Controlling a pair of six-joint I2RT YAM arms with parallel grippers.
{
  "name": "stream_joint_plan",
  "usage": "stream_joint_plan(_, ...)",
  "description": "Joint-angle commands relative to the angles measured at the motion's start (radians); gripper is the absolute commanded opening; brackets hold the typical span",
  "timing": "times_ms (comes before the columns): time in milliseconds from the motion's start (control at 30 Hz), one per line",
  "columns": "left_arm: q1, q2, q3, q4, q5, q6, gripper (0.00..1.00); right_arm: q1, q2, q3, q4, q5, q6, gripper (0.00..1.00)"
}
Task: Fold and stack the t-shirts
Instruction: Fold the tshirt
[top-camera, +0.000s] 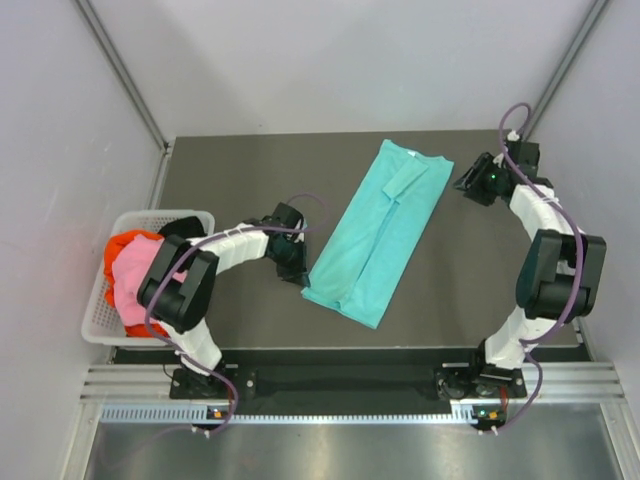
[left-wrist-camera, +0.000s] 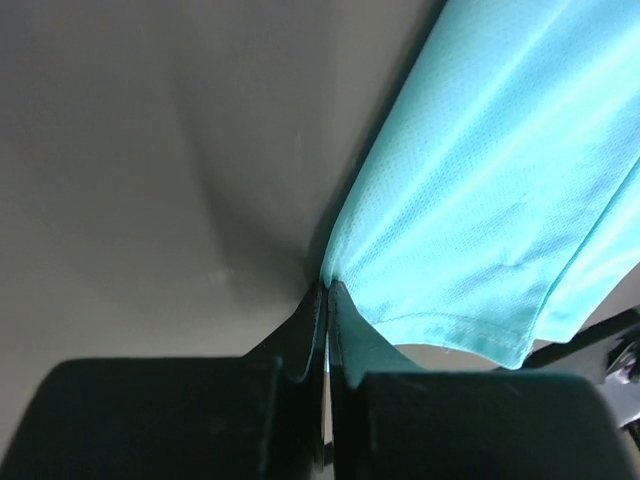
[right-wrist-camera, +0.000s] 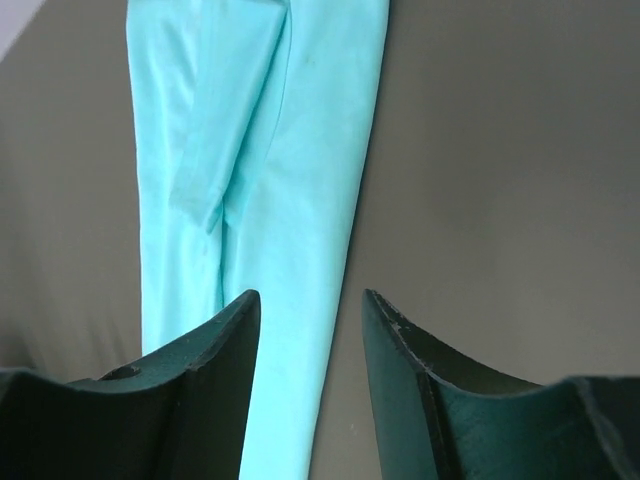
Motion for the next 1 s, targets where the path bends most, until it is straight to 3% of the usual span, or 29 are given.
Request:
stream_joint_plan(0, -0.069, -0.103, -0.120, 0.022, -0.058, -0.073, 0.00, 0.063, -0.054, -0.093, 0.033, -0.025, -0.040, 0.46)
stream_joint_plan(100, -0.123, -0.194, -0.232, 0.076, -0.054, -0.150, 0.00, 0.098, -0.054, -0.127, 0.107, -0.056, -0.058, 0.45)
stream_joint_plan(200, -0.176, -0.276, -0.337, 0.137, -0.058, -0.239, 0.00, 0.118, -0.006, -0.099, 0.167, -0.085, -0.058, 0.38)
stream_joint_plan(467, -0.232, -0.434, -0.461, 0.220, -0.077, -0.376, 0.02, 0.131, 0.236, 0.124, 0.190, -0.108, -0.080, 0.43)
stream_joint_plan(667, -0.242, -0.410, -0.390, 0.097, -0.150, -0.339, 0.33, 0.131, 0.381, 0.270, 0.181, -0.101, -0.104, 0.44)
stream_joint_plan(967, -0.241, -0.361, -0.204, -0.067, -0.290, -0.278, 0.40, 0.125, 0.535, 0.406, 0.141, -0.076, -0.123, 0.47)
